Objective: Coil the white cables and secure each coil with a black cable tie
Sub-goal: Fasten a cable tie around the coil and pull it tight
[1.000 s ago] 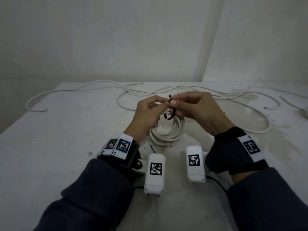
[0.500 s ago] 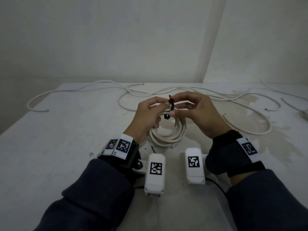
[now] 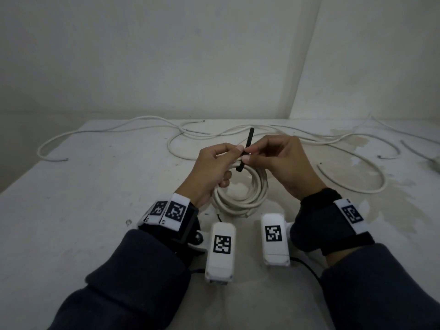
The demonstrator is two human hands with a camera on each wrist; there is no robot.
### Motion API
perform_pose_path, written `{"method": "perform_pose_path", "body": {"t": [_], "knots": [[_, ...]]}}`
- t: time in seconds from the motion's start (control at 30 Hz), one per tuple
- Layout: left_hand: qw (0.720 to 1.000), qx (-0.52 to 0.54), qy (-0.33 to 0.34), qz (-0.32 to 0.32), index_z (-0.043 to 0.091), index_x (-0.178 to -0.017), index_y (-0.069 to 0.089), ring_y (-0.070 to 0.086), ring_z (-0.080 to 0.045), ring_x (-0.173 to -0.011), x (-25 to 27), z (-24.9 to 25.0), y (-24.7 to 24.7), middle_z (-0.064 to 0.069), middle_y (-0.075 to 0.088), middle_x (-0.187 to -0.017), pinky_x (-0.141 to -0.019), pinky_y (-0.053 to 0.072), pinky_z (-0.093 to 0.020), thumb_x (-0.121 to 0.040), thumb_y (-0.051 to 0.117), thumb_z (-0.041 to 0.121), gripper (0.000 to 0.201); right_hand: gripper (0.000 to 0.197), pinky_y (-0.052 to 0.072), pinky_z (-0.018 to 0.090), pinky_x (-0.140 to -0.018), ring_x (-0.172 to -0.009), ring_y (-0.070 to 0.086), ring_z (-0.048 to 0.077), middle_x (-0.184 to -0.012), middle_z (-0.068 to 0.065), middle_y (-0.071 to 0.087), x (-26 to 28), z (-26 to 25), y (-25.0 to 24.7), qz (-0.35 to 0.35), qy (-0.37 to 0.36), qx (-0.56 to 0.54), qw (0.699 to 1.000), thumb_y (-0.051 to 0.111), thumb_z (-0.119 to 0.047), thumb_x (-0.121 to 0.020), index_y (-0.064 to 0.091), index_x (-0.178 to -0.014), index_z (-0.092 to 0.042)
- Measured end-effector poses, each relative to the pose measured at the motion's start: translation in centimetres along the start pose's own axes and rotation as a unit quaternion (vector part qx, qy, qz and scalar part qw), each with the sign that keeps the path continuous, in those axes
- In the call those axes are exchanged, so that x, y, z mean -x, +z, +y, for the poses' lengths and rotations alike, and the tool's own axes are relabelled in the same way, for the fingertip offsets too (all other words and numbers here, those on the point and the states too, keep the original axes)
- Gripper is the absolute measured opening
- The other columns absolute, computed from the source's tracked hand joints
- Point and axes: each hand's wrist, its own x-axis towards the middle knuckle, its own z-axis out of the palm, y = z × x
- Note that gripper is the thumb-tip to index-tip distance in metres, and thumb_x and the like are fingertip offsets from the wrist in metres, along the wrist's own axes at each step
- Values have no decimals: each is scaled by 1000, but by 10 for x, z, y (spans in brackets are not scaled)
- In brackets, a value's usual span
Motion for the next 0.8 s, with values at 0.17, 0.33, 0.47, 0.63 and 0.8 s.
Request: {"method": "perform_pose_path", "body": {"t": [0.17,0.33,0.47,0.63,0.8], "knots": [[999,12,-29,10,17,-73,64,28,-6,-40,-1,-2,-1,8,45,-54,-37,24,-16,-93,60,27,23,15,50,26,-68,-68,59,21,-74,16,67,0,3,0,1,0,36,999,77,2,-73,71,-79,-10],[998,9,-45,-30,12,-85,64,25,-7,-41,1,1,4,9,47,-57,-37,23,-17,-86,67,34,23,11,48,20,-66,-79,67,12,-83,5,73,0,-2,0,41,55,-41,997,70,-1,-81,70,-85,-12],[997,-14,-55,-50,11,-85,67,26,-7,-42,4,2,7,6,57,-62,-38,24,-17,-84,70,25,14,31,47,21,-62,-71,68,15,-77,7,74,1,-8,-6,86,55,-47,994,77,-6,-76,54,-94,-17],[997,-42,-32,-60,21,-65,60,27,-9,-44,6,4,8,6,55,-62,-41,26,-19,-86,68,24,22,21,45,12,-54,-57,66,10,-66,5,73,3,-16,-4,107,31,-53,992,78,1,-73,64,-88,-5],[992,-78,-14,-93,20,-65,53,28,-10,-45,7,4,10,4,58,-64,-42,29,-19,-88,66,20,26,15,45,13,-52,-54,66,13,-65,9,71,3,-15,-8,152,33,-67,986,78,7,-70,66,-71,-4]]}}
